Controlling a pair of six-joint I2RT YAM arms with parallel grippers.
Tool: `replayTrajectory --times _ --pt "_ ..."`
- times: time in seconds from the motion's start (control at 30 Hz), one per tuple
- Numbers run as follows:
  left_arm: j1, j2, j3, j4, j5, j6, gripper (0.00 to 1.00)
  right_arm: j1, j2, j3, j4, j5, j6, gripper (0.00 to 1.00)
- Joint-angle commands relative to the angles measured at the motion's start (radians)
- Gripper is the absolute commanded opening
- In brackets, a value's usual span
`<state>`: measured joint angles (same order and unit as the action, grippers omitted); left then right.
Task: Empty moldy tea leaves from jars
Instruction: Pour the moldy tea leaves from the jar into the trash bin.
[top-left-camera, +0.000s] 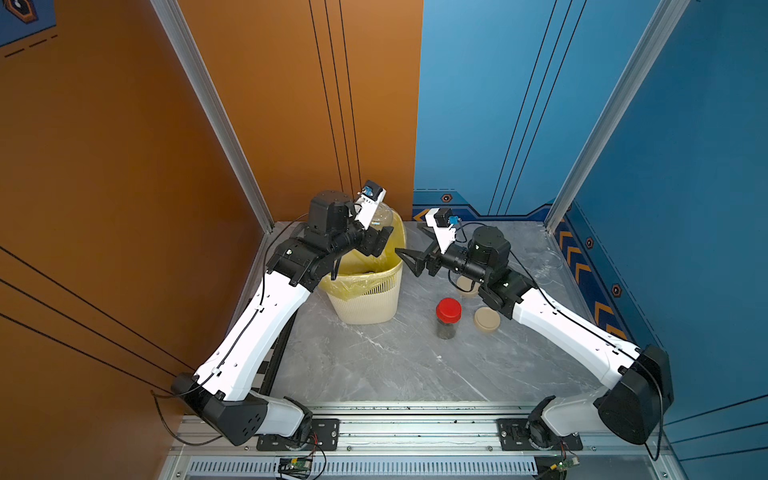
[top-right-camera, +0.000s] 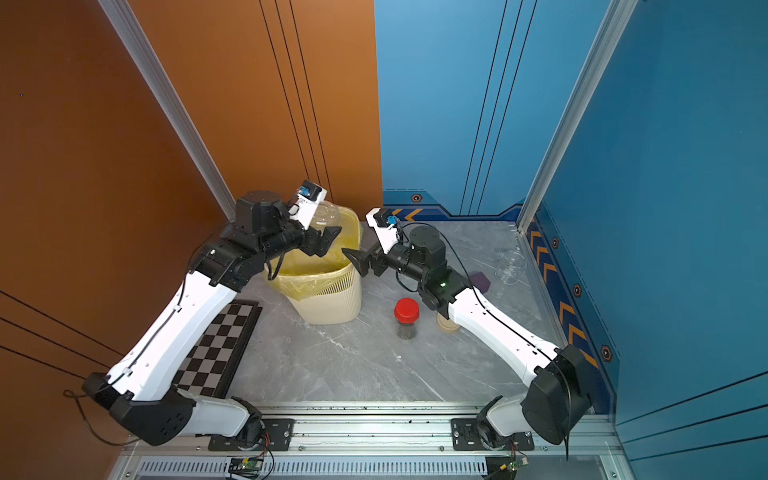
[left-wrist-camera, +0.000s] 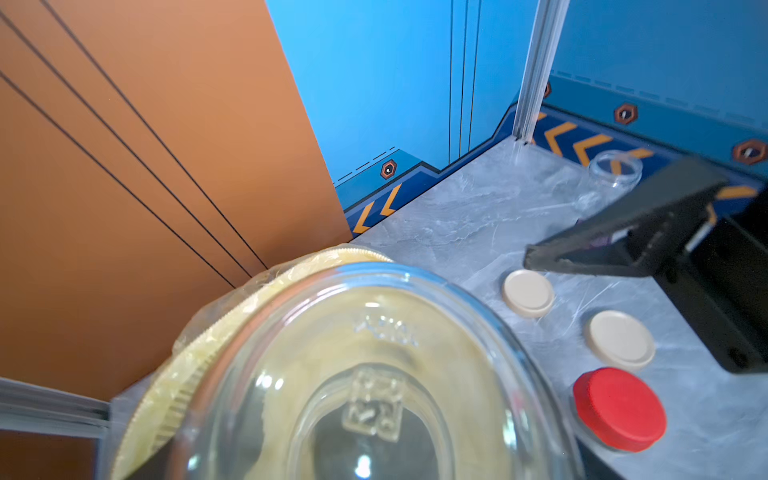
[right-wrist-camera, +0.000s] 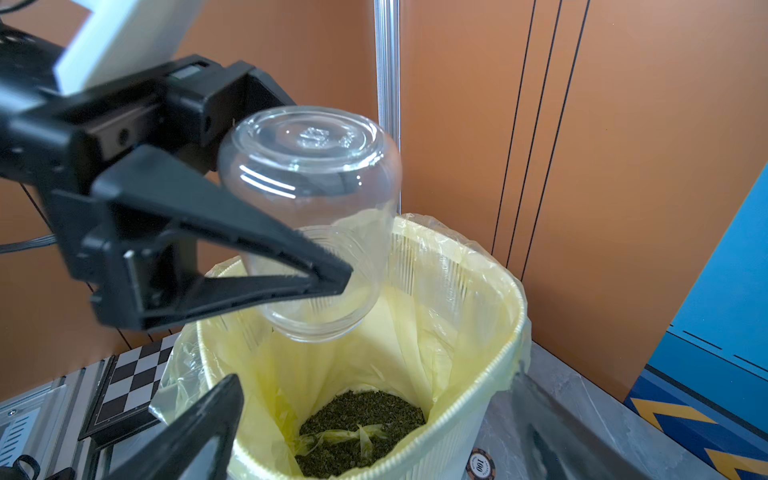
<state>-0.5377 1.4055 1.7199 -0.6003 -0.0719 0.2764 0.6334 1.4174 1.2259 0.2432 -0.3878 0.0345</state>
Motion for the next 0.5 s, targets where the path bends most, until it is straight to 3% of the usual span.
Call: replayTrajectory --times 0.0,0.13,0.2,0.33,0.4,0.47 --pt "-0.064 0.007 0.079 0.037 -0.217 0.257 0.55 -0.010 -0.037 -0.014 0.002 0.013 0.015 1.00" --pt "-0.048 0.024 0.099 0.037 -0.245 0.276 0.56 -0.015 -0.038 -0.018 0.003 0.009 0.018 1.00" --pt "0.057 0.025 0.120 0.020 -0.132 0.091 0.57 -0.016 -0.040 -0.018 0.005 0.008 0.019 1.00" --pt "0.377 0.037 0.106 0.005 0.311 -0.476 0.54 -0.017 -0.040 -0.018 0.008 0.008 0.022 1.00" --pt "0.406 0.042 0.082 0.022 0.416 -0.586 0.53 -0.017 -0.035 -0.016 0.008 0.006 0.022 1.00" --pt "0.382 0.028 0.060 0.054 0.441 -0.625 0.55 -0.015 -0.029 -0.010 0.008 0.002 0.022 1.00"
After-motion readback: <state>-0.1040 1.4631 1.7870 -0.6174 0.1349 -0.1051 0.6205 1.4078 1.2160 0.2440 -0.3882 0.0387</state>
